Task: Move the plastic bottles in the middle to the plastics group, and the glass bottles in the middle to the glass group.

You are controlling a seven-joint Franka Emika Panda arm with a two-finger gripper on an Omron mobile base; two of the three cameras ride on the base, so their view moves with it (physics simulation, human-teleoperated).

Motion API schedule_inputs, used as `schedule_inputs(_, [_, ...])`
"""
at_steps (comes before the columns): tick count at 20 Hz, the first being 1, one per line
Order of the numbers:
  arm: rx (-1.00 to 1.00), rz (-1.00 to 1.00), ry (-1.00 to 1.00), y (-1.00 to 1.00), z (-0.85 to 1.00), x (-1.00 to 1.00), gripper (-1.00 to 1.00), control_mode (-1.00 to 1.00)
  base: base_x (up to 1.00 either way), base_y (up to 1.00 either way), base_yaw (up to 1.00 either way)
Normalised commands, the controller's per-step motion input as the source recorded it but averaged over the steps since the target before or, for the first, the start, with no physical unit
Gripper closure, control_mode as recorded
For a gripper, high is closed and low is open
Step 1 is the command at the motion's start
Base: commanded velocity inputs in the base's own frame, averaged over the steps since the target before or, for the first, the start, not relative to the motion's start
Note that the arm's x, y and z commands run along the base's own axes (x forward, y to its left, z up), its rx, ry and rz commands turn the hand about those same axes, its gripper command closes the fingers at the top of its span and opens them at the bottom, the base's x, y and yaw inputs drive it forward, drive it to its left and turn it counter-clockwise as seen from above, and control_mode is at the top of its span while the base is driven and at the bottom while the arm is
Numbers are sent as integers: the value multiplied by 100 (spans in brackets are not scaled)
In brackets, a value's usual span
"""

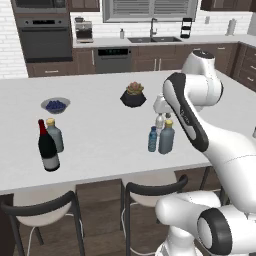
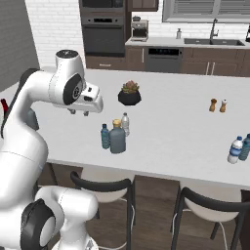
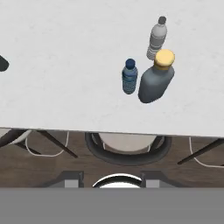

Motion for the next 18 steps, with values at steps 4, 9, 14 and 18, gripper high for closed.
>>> schedule_inputs(4, [0, 0, 0, -10, -27, 0, -100, -100, 0, 0, 0])
schedule_inputs(9, [0, 0, 0, -31, -66, 1, -100, -100, 0, 0, 0])
schedule_inputs(14, [-1, 0, 3, -46, -23, 42, -100, -100, 0, 0, 0])
schedule_inputs(18, [-1, 0, 1, -16, 15, 60, -100, -100, 0, 0, 0])
